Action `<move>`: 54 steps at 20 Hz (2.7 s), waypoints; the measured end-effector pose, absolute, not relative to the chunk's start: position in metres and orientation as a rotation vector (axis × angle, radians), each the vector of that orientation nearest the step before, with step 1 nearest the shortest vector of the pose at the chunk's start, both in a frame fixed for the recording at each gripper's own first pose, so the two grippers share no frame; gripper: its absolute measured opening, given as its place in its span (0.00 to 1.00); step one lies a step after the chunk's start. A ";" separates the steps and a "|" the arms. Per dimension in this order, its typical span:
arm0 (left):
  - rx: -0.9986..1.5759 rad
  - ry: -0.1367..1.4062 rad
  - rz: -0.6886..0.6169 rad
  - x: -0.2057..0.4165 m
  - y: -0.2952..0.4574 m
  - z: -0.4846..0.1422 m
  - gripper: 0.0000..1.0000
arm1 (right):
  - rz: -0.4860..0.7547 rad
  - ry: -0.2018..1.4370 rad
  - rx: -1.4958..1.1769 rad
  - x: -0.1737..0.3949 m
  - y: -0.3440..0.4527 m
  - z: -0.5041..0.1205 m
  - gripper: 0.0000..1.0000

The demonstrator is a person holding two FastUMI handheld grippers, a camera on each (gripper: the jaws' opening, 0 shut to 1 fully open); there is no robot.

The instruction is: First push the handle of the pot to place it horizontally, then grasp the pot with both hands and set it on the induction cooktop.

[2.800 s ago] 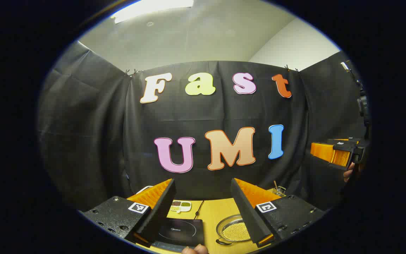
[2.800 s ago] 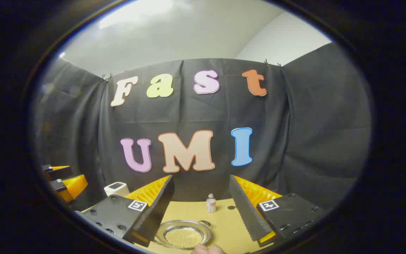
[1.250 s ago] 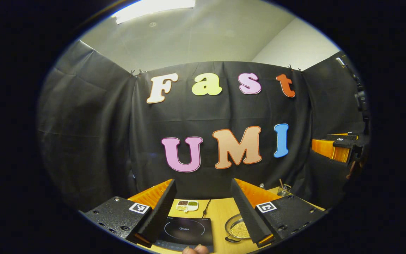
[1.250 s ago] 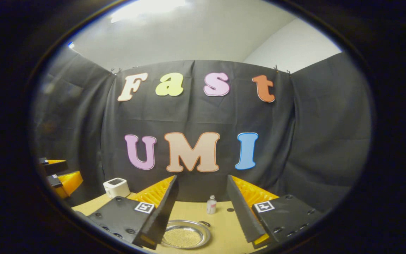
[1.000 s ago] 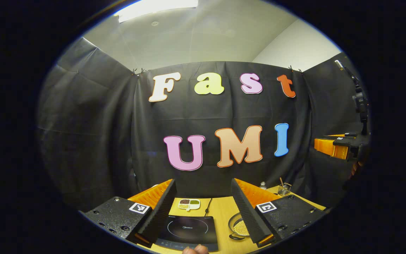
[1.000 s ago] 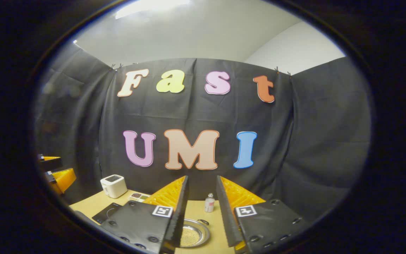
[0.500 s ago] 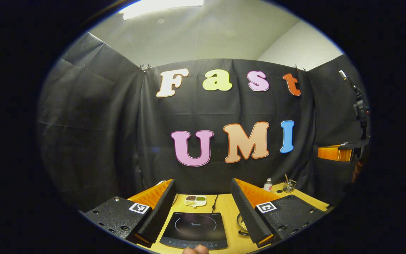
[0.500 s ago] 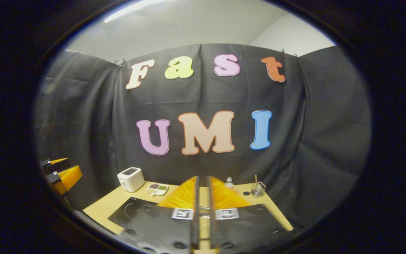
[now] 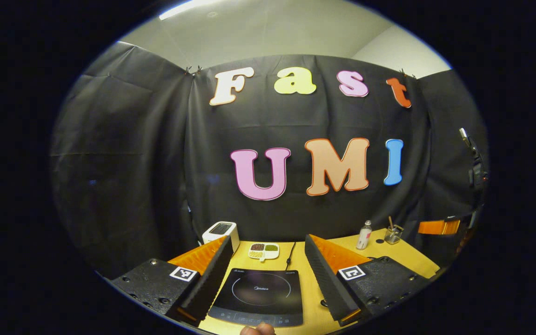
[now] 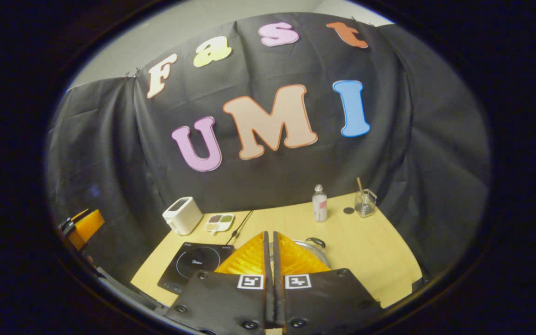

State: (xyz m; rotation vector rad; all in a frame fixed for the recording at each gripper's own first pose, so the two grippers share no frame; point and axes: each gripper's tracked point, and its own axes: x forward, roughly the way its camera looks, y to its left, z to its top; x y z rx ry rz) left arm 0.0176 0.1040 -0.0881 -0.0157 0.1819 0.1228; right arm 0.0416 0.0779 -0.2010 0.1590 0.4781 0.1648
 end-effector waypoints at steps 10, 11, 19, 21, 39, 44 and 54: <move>-0.038 0.267 0.185 0.061 0.105 -0.118 0.95 | 0.239 0.751 0.096 0.051 0.083 -0.332 0.02; -0.042 0.273 0.181 0.068 0.108 -0.122 0.94 | 0.241 0.782 0.085 0.044 0.086 -0.344 0.02; -0.037 0.286 0.082 0.110 0.141 -0.155 0.95 | 0.164 1.052 0.113 0.000 0.124 -0.427 0.03; -0.051 0.297 0.045 0.118 0.146 -0.167 0.95 | 0.121 1.110 0.138 -0.010 0.131 -0.442 0.03; -0.089 0.341 -0.091 0.143 0.198 -0.232 0.96 | -0.025 1.337 0.053 -0.047 0.167 -0.514 0.00; -0.102 0.341 -0.090 0.140 0.205 -0.234 0.96 | -0.003 1.321 0.026 -0.036 0.184 -0.514 0.03; -0.097 0.350 -0.077 0.137 0.224 -0.242 0.96 | 0.015 1.313 0.056 -0.010 0.231 -0.524 0.00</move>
